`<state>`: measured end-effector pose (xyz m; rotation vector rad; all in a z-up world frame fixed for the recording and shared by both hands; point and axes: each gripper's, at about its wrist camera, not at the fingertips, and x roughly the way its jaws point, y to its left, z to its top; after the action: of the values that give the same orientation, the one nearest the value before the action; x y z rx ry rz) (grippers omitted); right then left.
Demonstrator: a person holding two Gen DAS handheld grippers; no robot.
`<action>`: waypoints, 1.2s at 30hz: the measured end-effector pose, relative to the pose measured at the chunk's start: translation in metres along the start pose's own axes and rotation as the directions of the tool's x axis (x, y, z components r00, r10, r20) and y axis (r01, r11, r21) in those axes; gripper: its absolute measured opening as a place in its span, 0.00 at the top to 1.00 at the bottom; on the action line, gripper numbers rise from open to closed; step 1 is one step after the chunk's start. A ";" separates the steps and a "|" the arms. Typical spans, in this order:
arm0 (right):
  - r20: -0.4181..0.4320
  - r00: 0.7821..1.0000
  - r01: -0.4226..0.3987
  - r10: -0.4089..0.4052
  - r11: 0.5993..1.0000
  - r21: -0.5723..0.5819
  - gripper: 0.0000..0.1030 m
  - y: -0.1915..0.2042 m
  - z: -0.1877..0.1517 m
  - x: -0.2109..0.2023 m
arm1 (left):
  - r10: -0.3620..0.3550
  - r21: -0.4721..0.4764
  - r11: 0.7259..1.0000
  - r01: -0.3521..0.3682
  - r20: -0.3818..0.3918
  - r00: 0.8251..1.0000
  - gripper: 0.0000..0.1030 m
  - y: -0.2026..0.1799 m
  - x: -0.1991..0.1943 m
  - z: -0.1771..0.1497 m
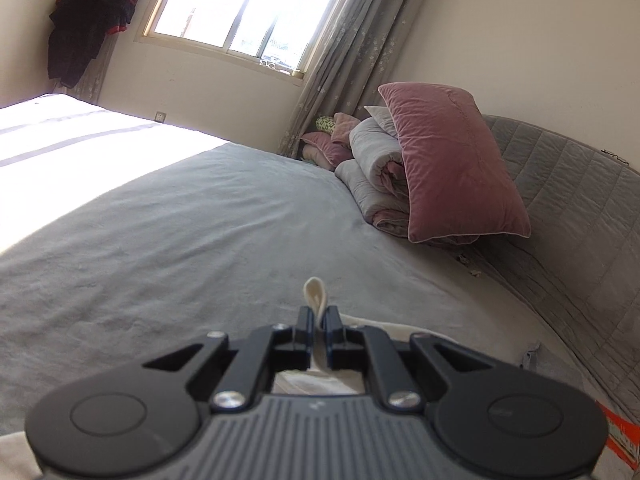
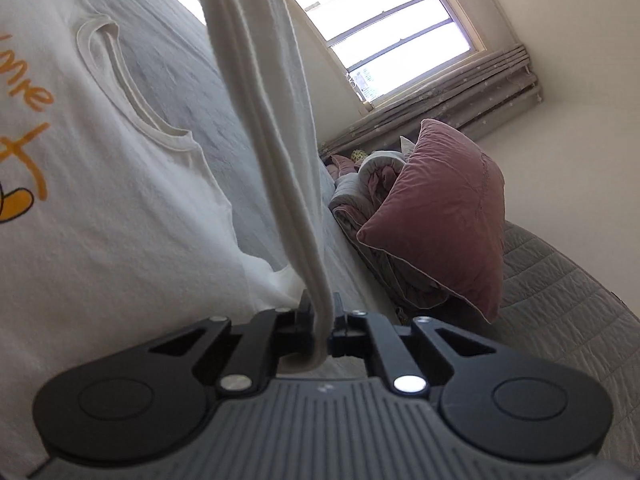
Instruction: Fold clothes
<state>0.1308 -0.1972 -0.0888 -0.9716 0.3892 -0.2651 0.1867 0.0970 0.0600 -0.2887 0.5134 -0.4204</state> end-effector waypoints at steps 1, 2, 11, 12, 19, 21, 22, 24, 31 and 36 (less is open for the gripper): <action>-0.013 1.000 -0.012 0.012 1.000 -0.013 0.96 0.002 0.000 0.002 | 0.011 -0.015 1.000 -0.011 -0.023 1.000 0.94 0.008 0.007 -0.006; -0.027 0.999 -0.028 0.027 0.999 -0.020 0.96 0.002 -0.001 0.005 | 0.024 -0.030 0.999 -0.025 -0.042 0.999 0.95 0.016 0.013 -0.011; -0.051 0.984 -0.174 0.169 0.976 -0.129 0.90 -0.003 -0.003 0.004 | 0.083 -0.263 0.956 -0.132 -0.190 0.978 0.97 0.088 0.038 -0.058; -0.041 0.983 -0.186 0.182 0.971 -0.148 0.87 -0.005 -0.004 -0.002 | 0.065 -0.283 0.952 -0.118 -0.190 0.980 0.96 0.090 0.037 -0.059; -0.028 0.935 -0.354 0.353 0.932 -0.071 0.65 -0.044 -0.011 -0.037 | -0.010 -0.315 0.948 -0.056 -0.202 0.979 0.69 0.081 0.042 -0.054; -0.029 0.913 -0.407 0.407 0.914 -0.001 0.64 -0.056 -0.013 -0.045 | -0.013 -0.300 0.952 -0.056 -0.225 0.974 0.68 0.074 0.049 -0.055; -0.027 0.905 -0.423 0.424 0.905 0.034 0.64 -0.061 -0.014 -0.048 | -0.007 -0.291 0.955 -0.063 -0.233 0.972 0.68 0.071 0.051 -0.057; -0.022 0.890 -0.451 0.455 0.887 0.105 0.64 -0.070 -0.017 -0.051 | 0.006 -0.272 0.959 -0.076 -0.249 0.969 0.68 0.066 0.056 -0.061; -0.004 0.844 -0.511 0.536 0.808 0.293 0.64 -0.083 -0.017 -0.047 | 0.050 -0.208 0.972 -0.106 -0.257 0.965 0.79 0.052 0.060 -0.070; 0.029 0.815 -0.537 0.579 0.735 0.413 0.64 -0.094 -0.012 -0.037 | 0.090 -0.173 0.976 -0.133 -0.234 0.968 0.99 0.046 0.058 -0.069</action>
<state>0.0884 -0.2426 -0.0080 -0.3938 0.6748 0.1610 0.2103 0.0997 -0.0382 -0.3941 0.7906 -0.2961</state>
